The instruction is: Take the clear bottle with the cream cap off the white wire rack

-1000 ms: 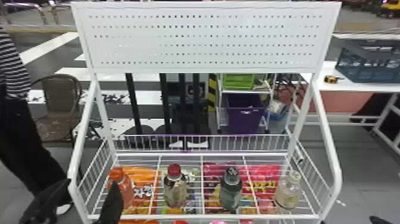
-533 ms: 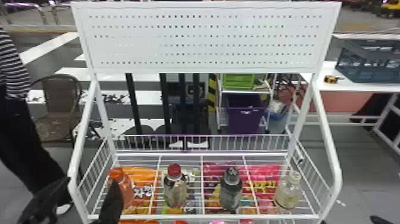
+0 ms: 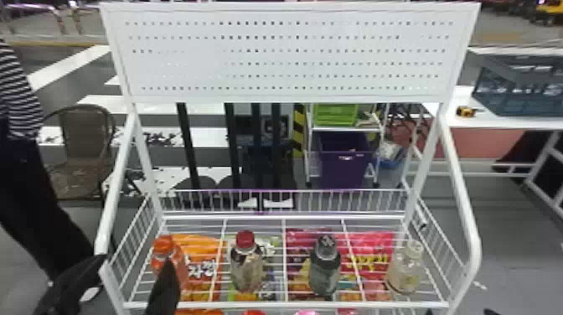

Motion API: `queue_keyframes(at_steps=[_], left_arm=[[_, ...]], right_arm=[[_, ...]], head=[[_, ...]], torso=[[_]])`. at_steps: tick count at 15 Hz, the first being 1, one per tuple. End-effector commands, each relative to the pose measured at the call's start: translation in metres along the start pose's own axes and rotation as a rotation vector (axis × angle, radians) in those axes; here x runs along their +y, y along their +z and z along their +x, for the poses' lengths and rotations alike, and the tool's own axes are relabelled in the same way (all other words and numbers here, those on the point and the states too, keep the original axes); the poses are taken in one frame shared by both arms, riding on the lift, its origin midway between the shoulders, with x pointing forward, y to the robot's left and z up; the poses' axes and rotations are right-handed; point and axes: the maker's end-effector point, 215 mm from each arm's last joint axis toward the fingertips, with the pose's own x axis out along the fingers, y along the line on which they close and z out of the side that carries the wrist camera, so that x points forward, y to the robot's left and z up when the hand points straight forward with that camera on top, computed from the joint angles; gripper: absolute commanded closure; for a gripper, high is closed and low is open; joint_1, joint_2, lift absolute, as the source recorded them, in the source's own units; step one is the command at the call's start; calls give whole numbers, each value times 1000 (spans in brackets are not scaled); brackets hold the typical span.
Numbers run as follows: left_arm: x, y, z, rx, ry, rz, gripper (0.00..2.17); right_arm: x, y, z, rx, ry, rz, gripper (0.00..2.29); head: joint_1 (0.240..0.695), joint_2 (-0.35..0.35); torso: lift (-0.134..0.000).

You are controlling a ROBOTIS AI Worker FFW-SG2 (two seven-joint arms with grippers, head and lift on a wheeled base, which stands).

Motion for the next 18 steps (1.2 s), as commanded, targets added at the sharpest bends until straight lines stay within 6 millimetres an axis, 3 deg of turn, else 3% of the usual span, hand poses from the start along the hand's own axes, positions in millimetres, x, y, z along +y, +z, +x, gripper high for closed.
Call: queue_keyframes(at_steps=[1, 3, 10, 18], left_arm=[[-2, -9, -3, 47, -3, 17, 137], [-4, -9, -5, 51, -9, 22, 137], [-28, -20, -9, 87, -50, 31, 137], [-33, -32, -6, 105, -56, 36, 137]], right_arm=[[-4, -35, 20, 16, -10, 10, 120], [-1, -49, 38, 11, -6, 19, 124], [2, -67, 95, 17, -30, 19, 124], [1, -61, 146, 21, -31, 25, 140]], head=[[499, 0], [499, 0], [499, 0], [499, 0]], torso=[[0], [0], [0], [0]])
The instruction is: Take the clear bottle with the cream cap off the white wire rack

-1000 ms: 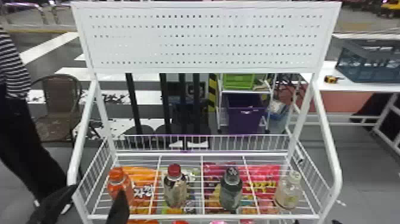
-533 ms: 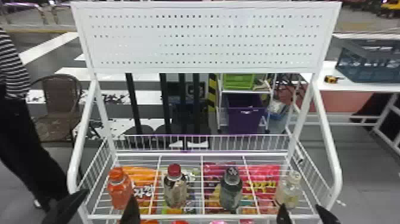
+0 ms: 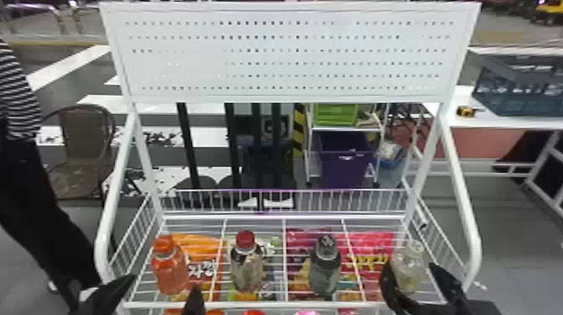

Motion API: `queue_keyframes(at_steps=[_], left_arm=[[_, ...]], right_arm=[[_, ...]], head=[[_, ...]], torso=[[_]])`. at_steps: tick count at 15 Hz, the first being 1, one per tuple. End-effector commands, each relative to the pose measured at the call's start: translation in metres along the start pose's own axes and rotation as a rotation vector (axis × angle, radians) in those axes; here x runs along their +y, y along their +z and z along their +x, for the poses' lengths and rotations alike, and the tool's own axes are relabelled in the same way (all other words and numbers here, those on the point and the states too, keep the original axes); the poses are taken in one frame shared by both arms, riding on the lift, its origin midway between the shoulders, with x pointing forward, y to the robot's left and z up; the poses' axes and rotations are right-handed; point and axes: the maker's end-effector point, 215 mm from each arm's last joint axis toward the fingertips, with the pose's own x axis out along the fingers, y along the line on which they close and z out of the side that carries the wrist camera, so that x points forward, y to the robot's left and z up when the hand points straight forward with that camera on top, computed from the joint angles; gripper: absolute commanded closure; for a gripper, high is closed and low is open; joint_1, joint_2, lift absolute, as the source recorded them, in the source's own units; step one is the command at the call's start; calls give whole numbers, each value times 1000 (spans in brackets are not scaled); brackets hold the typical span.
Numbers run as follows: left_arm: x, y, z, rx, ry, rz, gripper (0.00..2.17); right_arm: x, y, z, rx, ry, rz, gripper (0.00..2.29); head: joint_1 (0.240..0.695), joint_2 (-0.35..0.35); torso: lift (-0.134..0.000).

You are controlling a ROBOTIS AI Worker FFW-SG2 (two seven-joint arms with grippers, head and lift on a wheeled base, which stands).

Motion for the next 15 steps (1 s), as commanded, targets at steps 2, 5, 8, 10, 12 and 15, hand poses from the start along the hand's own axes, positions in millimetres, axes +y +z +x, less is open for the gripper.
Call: queue_keyframes(at_steps=[2, 5, 8, 10, 12, 15], left_arm=[[-3, 0, 3, -3, -5, -2, 137], [-3, -1, 5, 0, -1, -3, 137], [-11, -6, 9, 11, -16, -9, 137], [-13, -5, 11, 7, -21, -9, 137], [-13, -3, 12, 1, -25, -12, 137], [-9, -1, 13, -4, -20, -7, 137]], right_arm=[[1, -3, 12, 27, 1, -8, 505], [-6, 1, 10, 19, -40, -9, 1480], [-8, 15, -1, 1, -44, 2, 1504], [-1, 35, -13, 6, -30, -14, 1504], [8, 42, -35, 87, -15, -48, 1501], [16, 85, -71, 88, 7, -77, 1501]], head=[[499, 0], [499, 0], [499, 0], [499, 0], [499, 0], [499, 0]], torso=[[0], [0], [0], [0], [0], [0]])
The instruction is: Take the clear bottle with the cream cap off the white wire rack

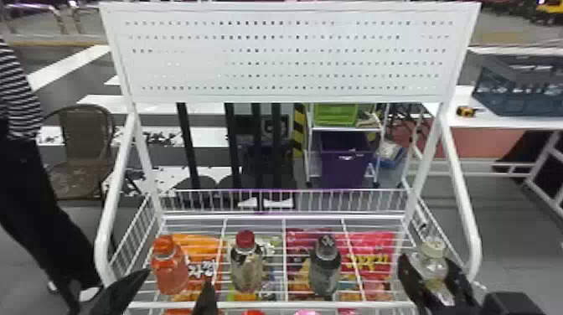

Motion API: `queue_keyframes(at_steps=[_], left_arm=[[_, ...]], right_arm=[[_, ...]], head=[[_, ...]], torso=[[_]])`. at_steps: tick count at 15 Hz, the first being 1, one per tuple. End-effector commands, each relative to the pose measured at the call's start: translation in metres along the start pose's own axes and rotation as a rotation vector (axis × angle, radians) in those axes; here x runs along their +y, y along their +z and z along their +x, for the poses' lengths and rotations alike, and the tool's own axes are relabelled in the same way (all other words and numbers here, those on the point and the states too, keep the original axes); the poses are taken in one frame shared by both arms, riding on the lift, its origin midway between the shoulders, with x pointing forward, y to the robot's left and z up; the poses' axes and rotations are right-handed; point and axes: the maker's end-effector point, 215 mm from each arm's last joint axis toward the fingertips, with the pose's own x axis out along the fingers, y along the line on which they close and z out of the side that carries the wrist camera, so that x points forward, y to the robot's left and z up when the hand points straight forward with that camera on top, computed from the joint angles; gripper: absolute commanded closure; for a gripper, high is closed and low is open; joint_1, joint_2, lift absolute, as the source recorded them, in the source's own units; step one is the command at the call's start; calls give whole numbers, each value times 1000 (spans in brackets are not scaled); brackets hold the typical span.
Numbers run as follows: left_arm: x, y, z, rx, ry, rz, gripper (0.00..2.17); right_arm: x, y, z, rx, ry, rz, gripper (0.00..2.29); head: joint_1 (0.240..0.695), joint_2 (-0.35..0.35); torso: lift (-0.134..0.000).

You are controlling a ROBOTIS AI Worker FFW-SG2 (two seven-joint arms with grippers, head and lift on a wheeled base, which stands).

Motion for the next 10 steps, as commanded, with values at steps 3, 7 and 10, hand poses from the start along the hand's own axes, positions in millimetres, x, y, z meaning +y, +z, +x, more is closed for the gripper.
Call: queue_keyframes(at_steps=[3, 7, 10], left_arm=[[8, 6, 0, -14, 13, 8, 137], [15, 10, -1, -34, 28, 13, 137], [23, 17, -1, -67, 39, 9, 137]], right_arm=[[9, 40, -59, 24, 46, -51, 1497], [14, 47, -101, 38, 80, -46, 1497], [17, 67, -125, -36, 86, -57, 1501]], head=[[499, 0], [499, 0], [499, 0]], torso=[[0], [0], [0]])
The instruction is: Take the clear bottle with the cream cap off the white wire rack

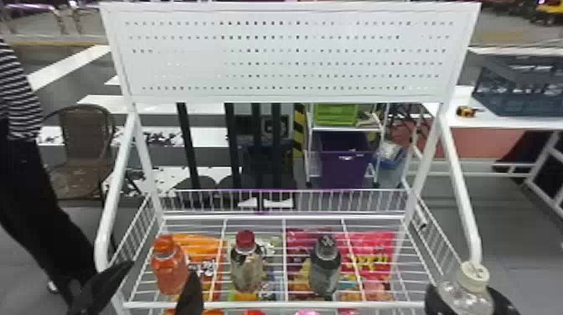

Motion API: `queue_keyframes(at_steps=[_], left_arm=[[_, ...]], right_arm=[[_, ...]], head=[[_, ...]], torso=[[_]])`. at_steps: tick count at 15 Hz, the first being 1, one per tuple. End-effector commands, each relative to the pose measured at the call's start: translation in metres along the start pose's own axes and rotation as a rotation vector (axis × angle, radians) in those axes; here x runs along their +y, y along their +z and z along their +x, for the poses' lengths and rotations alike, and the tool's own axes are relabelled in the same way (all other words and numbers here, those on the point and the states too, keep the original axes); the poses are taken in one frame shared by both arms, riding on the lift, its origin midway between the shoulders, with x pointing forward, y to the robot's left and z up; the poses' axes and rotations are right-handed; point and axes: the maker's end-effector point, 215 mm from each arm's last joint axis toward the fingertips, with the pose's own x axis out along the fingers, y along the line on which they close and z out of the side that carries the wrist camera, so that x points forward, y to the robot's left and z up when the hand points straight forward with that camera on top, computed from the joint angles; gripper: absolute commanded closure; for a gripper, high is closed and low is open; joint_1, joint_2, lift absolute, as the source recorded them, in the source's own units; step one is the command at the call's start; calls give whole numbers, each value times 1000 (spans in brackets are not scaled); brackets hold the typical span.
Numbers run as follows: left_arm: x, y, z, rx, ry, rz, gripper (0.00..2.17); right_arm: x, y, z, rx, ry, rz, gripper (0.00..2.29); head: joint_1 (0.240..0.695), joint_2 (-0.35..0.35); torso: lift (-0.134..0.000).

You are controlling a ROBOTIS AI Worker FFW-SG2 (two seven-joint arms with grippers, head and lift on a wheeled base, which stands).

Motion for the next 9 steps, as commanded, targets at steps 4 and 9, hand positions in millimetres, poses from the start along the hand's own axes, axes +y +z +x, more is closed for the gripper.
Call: queue_keyframes(at_steps=[4, 9], left_arm=[[8, 5, 1, -25, 14, 0, 137], [11, 9, 1, -31, 16, -7, 137]], right_arm=[[1, 20, -34, -102, -18, -8, 1501], [1, 31, -39, -137, -21, -14, 1501]], head=[[499, 0], [499, 0]], torso=[[0], [0]])
